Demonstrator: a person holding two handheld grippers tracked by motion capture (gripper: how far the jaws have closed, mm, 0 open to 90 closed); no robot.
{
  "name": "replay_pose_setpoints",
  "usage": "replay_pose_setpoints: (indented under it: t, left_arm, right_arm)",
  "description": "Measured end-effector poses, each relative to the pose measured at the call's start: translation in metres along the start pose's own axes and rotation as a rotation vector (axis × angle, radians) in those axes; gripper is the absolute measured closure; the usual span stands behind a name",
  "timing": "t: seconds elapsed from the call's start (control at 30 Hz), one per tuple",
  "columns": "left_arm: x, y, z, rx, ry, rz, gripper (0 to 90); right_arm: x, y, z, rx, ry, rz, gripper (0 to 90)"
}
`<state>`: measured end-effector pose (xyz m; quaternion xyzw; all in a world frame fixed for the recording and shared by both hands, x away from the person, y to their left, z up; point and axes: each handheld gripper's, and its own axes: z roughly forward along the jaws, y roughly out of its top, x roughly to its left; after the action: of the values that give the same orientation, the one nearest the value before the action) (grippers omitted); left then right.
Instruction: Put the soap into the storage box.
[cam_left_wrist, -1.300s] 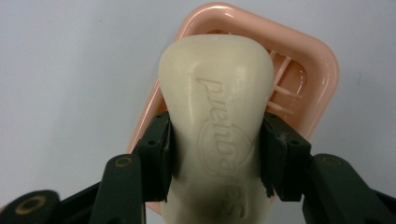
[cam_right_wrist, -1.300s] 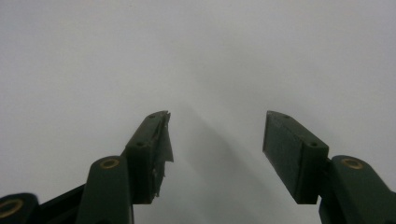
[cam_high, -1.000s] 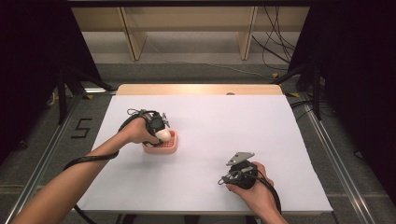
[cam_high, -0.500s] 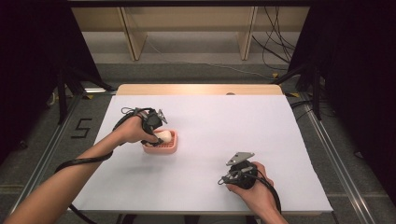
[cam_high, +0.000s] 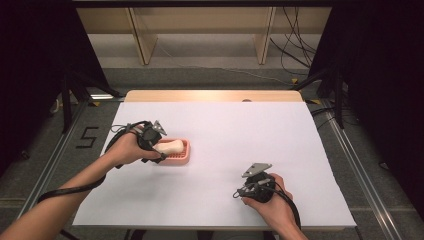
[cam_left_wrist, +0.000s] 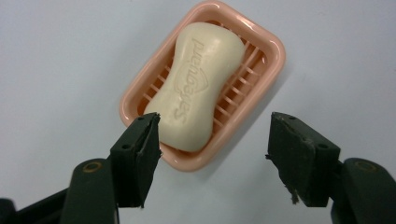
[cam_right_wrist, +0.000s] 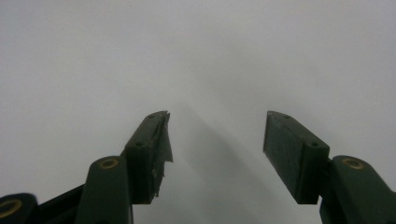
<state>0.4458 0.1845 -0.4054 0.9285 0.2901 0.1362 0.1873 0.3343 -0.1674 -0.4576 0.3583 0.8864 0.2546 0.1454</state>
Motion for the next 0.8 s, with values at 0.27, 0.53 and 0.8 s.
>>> replay_pose_setpoints:
  t: [0.27, 0.53, 0.8]
  left_arm:
    - [-0.02, -0.02, -0.011, -0.064, -0.003, -0.09, 33.6]
    - [-0.035, -0.035, -0.017, -0.095, -0.011, -0.128, 33.4]
    - [-0.045, -0.051, -0.022, -0.103, -0.015, -0.121, 33.3]
  right_arm:
    - [0.003, 0.0, 0.0, 0.002, -0.002, 0.033, 41.2]
    - [0.002, 0.0, -0.001, 0.007, -0.028, 0.016, 41.2]
    - [0.002, 0.001, -0.002, 0.004, -0.024, 0.02, 41.2]
